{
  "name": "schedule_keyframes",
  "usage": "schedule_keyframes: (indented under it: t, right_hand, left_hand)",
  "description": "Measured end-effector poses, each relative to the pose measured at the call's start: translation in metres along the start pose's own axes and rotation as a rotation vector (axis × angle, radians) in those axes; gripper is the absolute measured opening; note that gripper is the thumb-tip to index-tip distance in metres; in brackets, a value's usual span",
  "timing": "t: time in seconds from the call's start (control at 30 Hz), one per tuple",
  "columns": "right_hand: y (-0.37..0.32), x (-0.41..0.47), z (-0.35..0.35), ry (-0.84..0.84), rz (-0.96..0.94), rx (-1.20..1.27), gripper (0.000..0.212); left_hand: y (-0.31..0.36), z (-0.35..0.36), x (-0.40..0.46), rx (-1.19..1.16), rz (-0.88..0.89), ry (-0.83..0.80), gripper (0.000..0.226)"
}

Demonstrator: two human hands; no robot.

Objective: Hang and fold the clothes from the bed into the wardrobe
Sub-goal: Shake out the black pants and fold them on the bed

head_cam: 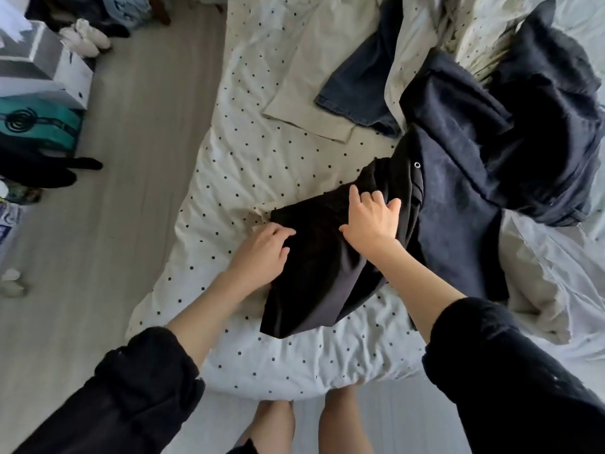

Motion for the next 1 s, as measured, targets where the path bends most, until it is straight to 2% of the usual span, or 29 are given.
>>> schedule_keyframes:
  t: [0.1, 0.2, 0.27, 0.33, 0.4, 0.47, 0.6, 0.7, 0.77, 0.83, 0.87, 0.9, 1.0]
  right_hand:
    - [0.014, -0.020, 0.021, 0.112, -0.022, 0.023, 0.027]
    - [0.030, -0.040, 0.040, 0.206, -0.019, 0.119, 0.011]
    - [0.035, -0.054, 0.048, 0.244, 0.000, 0.155, 0.012]
    - [0.035, -0.066, 0.050, 0.212, 0.022, 0.182, 0.012]
    - [0.032, -0.073, 0.047, 0.129, 0.081, 0.209, 0.023]
    - [0.027, -0.068, 0.040, 0.137, 0.125, 0.202, 0.037]
    - [0.020, -0.030, 0.015, 0.287, 0.121, 0.260, 0.031]
    - [0.017, 0.002, -0.002, 0.325, 0.049, 0.198, 0.036]
    - [0.013, 0.018, -0.013, 0.271, -0.010, 0.163, 0.055]
    - [0.010, 0.029, -0.019, 0.056, -0.119, 0.095, 0.072]
    - [0.008, 0.033, -0.021, -0.060, -0.176, 0.034, 0.074]
    - [0.007, 0.034, -0.022, -0.136, -0.221, -0.032, 0.070]
    - [-0.002, 0.029, -0.027, -0.171, -0.286, -0.143, 0.048]
  left_hand:
    - [0.001, 0.004, 0.020, 0.154, -0.050, -0.156, 0.065]
    - [0.000, 0.011, 0.037, 0.218, -0.095, -0.161, 0.069]
    - [0.000, 0.017, 0.043, 0.246, -0.125, -0.170, 0.057]
    - [-0.001, 0.021, 0.038, 0.335, -0.102, -0.138, 0.039]
    - [0.000, 0.026, 0.020, 0.300, -0.025, -0.016, 0.024]
    - [0.000, 0.028, -0.002, 0.169, 0.034, 0.105, 0.013]
    - [-0.005, 0.007, -0.023, -0.092, -0.028, 0.112, 0.015]
    - [-0.001, -0.029, -0.020, -0.118, -0.005, 0.172, 0.027]
    - [0.001, -0.053, -0.019, -0.056, 0.040, 0.253, 0.027]
    - [-0.003, -0.066, -0.023, -0.025, 0.085, 0.306, 0.027]
    - [-0.006, -0.068, -0.027, -0.019, 0.100, 0.324, 0.026]
    - [-0.010, -0.068, -0.031, -0.017, 0.101, 0.334, 0.024]
    - [-0.023, -0.059, -0.046, -0.044, 0.045, 0.340, 0.017]
Point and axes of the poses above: each hand's wrist, its own x-axis towards the middle knuckle, its own z-axis out of the palm, y = z × x, the point moved 1 cm from there along x, towards the middle knuckle, and after that the axes turned 2 degrees about z, right-handed, at the moved point
